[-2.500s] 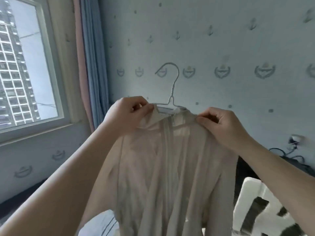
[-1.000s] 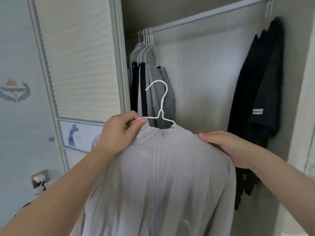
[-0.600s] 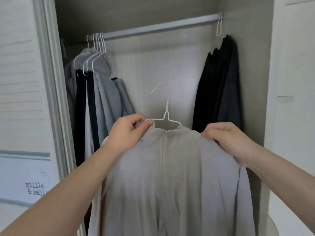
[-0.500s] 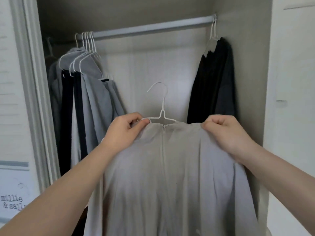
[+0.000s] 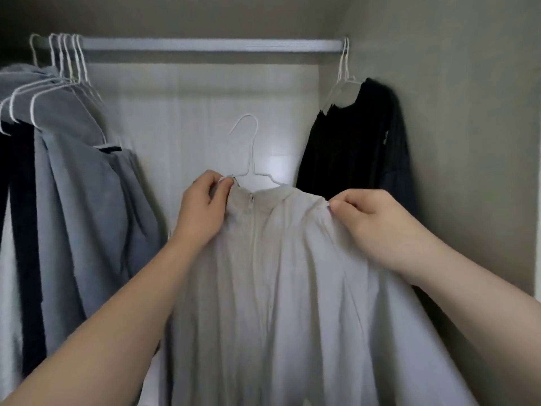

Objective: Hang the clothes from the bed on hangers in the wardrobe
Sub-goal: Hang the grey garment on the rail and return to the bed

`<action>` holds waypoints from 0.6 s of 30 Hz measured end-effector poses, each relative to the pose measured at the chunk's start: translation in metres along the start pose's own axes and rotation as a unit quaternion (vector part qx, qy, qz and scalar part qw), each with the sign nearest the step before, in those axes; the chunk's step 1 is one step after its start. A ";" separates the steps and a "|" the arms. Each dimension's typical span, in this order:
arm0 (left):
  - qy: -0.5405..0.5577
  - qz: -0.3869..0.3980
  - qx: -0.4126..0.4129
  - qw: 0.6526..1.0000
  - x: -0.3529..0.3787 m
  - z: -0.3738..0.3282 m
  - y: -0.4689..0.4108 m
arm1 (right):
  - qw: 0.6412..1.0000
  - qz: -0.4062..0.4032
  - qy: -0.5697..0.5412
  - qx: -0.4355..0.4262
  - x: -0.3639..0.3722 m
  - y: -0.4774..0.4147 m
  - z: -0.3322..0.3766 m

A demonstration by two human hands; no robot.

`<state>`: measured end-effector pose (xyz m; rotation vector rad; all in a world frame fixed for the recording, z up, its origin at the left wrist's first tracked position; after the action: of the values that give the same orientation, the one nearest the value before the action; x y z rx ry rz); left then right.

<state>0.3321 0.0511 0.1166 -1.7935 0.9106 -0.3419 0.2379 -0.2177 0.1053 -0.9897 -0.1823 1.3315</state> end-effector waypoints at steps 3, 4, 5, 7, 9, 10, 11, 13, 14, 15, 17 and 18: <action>0.034 0.001 0.027 0.999 0.022 0.007 -0.035 | 0.998 0.002 0.054 0.014 0.007 -0.022 -0.002; 0.041 -0.001 0.040 0.998 0.027 0.008 -0.047 | 0.998 -0.008 0.056 0.020 0.008 -0.030 -0.002; 0.052 -0.003 0.056 0.997 0.032 0.007 -0.058 | 0.998 -0.019 0.052 0.026 0.008 -0.039 -0.002; 0.079 -0.005 0.081 0.993 0.041 0.009 -0.079 | 0.997 -0.038 0.050 0.032 0.010 -0.055 0.002; 0.093 -0.004 0.088 0.992 0.047 0.015 -0.104 | 0.997 -0.042 0.052 0.028 0.016 -0.072 0.010; 0.098 -0.004 0.089 0.991 0.049 0.017 -0.116 | 0.997 -0.041 0.050 0.029 0.020 -0.081 0.014; 0.100 -0.003 0.089 0.991 0.050 0.018 -0.127 | 0.998 -0.042 0.044 0.035 0.023 -0.089 0.019; 0.096 0.006 0.081 0.992 0.054 0.022 -0.151 | 0.997 -0.062 0.030 0.046 0.028 -0.107 0.029; 0.089 0.008 0.073 0.993 0.055 0.025 -0.162 | 0.995 -0.080 0.030 0.044 0.029 -0.118 0.037; 0.081 0.006 0.062 0.995 0.055 0.026 -0.173 | 0.993 -0.101 0.037 0.041 0.030 -0.128 0.045; 0.079 -0.005 0.022 0.997 0.054 0.030 -0.191 | 0.989 -0.133 0.059 0.032 0.034 -0.149 0.063; 0.091 -0.012 -0.004 0.996 0.052 0.032 -0.197 | 0.987 -0.146 0.069 0.026 0.037 -0.159 0.072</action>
<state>0.4695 0.0668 0.2700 -1.8018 1.0199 -0.5251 0.3186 -0.1364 0.2425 -0.9661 -0.1790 0.9931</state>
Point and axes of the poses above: each hand's wrist, its own y-axis away from the middle knuckle, its own x-axis out of the palm, z = x × y, the point moved 8 cm from there along -y, towards the middle knuckle, and after that the axes turned 7 degrees about -y, right-handed, at the moved point
